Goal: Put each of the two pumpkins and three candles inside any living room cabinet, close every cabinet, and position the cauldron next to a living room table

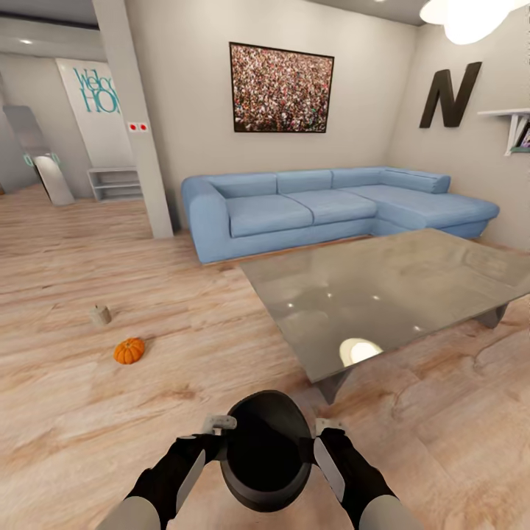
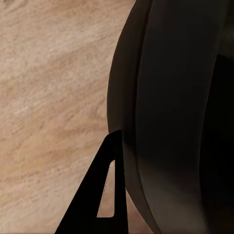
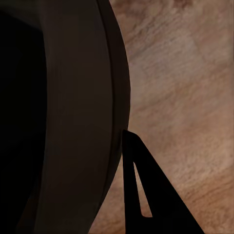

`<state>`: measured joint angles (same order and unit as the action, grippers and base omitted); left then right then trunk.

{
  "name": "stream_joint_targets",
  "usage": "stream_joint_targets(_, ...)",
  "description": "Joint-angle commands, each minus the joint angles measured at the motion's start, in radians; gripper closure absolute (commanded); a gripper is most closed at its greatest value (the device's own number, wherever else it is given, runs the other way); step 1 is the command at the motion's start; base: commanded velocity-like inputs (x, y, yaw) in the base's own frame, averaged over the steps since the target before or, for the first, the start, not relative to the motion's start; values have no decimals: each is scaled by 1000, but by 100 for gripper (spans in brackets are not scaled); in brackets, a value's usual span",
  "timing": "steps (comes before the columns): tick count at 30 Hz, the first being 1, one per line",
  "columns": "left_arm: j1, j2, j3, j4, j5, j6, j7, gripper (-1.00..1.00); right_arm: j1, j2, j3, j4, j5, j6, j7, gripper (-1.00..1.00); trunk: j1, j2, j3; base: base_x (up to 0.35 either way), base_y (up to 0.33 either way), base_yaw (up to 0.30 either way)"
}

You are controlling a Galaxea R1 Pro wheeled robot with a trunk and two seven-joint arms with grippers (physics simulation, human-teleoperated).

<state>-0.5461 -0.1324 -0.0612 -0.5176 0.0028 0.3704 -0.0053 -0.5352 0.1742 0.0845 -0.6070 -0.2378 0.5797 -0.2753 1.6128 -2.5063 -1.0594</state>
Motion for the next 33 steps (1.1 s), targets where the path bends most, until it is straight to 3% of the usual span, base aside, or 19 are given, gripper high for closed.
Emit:
stream_joint_targets(1, 0, -1, 4, -1, 25, 7, -27, 100, -1, 0, -2, -7, -26, -4, 90, 100, 0, 0, -1, 325, 68, -128)
stream_joint_targets(8, 0, -1, 5, -1, 25, 7, -27, 100, -1, 0, -2, -7, -25, -4, 90, 100, 0, 0, -1, 234, 64, -175)
stream_joint_targets(22, 0, -1, 5, -1, 25, 7, -28, 100, -1, 0, -2, -7, -25, -4, 90, 100, 0, 0, -1, 19, 5, -17)
stream_joint_targets(33, 0, -1, 5, -1, 25, 6, -28, 100, -1, 0, -2, -7, -25, -4, 90, 100, 5, -3, -43, 0, 0, 0)
